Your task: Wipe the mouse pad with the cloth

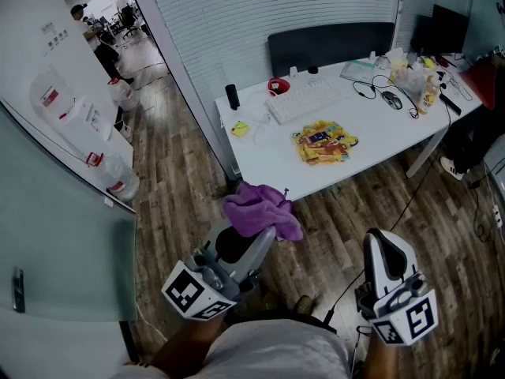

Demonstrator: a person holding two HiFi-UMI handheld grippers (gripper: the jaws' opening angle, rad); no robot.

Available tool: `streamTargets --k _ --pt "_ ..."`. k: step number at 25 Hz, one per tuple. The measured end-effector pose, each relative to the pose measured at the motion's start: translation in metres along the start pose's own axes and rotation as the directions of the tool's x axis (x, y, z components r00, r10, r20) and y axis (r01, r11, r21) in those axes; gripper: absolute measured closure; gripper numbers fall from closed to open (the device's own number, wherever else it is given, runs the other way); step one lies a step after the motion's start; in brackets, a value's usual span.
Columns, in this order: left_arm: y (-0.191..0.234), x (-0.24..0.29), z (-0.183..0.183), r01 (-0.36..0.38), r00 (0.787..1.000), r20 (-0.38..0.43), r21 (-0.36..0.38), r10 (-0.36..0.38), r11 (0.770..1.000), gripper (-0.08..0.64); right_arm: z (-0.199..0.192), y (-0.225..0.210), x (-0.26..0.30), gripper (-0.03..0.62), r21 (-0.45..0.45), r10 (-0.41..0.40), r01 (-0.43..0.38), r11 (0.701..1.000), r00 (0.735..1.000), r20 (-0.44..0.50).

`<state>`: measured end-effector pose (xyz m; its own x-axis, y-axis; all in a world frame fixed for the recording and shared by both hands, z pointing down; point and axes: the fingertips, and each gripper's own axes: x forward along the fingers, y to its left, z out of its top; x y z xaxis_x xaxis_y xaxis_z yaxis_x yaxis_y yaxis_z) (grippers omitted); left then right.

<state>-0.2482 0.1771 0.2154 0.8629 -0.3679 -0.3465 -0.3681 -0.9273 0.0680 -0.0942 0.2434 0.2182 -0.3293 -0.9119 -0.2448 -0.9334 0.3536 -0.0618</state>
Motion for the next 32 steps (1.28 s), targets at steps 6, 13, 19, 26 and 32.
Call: streamTargets --k 6,13,19,26,32 --pt "0.001 -0.004 0.000 -0.003 1.000 -0.003 0.000 0.003 1.000 0.479 -0.002 0.003 0.000 0.581 -0.002 0.005 -0.005 1.000 1.000 -0.005" --pt "0.001 -0.001 0.000 -0.001 1.000 -0.006 0.007 0.001 1.000 0.479 0.000 0.001 0.001 0.581 0.018 0.012 -0.013 1.000 1.000 0.011" --pt "0.003 0.008 0.000 -0.010 1.000 -0.002 0.016 0.010 1.000 0.479 0.004 -0.011 -0.002 0.581 0.018 0.012 -0.012 1.000 1.000 0.010" --pt "-0.002 0.032 -0.011 -0.022 1.000 -0.012 0.021 0.023 1.000 0.479 0.006 -0.042 -0.015 0.581 0.018 0.004 -0.003 1.000 1.000 -0.003" --pt "-0.015 0.055 -0.023 -0.022 1.000 -0.020 0.049 0.023 0.999 0.479 0.005 -0.074 -0.033 0.581 0.020 -0.003 0.003 1.000 1.000 0.009"
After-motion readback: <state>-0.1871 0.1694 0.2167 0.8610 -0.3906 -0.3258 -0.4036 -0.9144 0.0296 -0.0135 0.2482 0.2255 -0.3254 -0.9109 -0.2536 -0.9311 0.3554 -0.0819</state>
